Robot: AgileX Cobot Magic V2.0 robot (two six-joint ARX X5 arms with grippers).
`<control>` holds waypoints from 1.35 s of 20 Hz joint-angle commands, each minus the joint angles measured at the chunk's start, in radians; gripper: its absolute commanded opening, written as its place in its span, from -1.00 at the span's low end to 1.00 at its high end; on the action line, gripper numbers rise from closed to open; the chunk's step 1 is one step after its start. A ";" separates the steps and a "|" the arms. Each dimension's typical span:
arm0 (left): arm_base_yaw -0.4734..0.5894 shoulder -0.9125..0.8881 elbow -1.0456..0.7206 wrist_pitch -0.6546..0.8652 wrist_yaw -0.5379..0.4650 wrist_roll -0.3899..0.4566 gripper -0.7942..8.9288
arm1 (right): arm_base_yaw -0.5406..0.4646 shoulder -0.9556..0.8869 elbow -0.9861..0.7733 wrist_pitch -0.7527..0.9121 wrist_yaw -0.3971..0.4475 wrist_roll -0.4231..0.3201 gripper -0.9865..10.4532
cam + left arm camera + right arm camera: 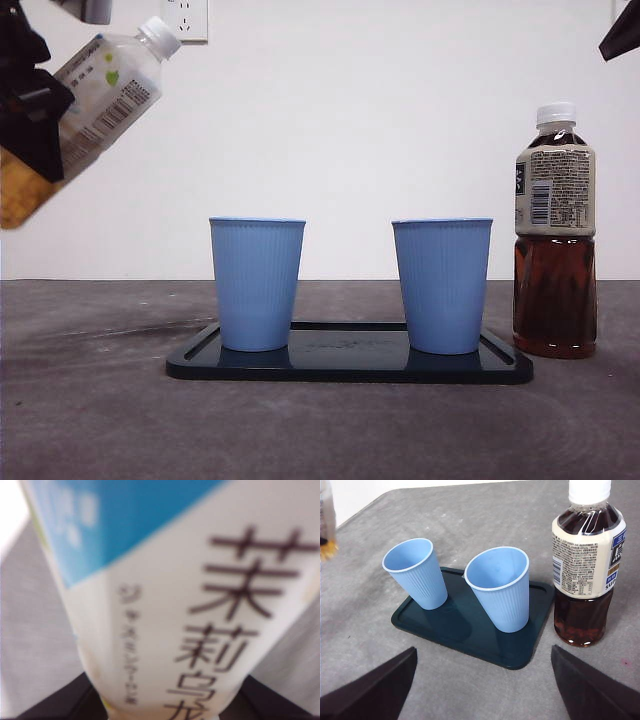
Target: Pour the drink into the cup
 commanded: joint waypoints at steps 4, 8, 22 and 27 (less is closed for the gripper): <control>-0.068 0.006 0.076 -0.017 -0.146 0.200 -0.41 | 0.006 0.002 0.016 -0.007 -0.212 -0.056 -0.09; -0.116 0.043 0.077 -0.019 -0.246 0.258 -0.41 | 0.006 0.002 0.016 -0.005 -0.388 -0.067 -0.09; -0.227 0.268 0.176 -0.013 -0.505 0.352 -0.41 | 0.006 0.002 0.016 -0.005 -0.578 -0.089 -0.09; -0.247 0.304 0.206 -0.016 -0.525 0.399 -0.41 | 0.006 0.002 0.016 -0.005 -0.578 -0.089 -0.09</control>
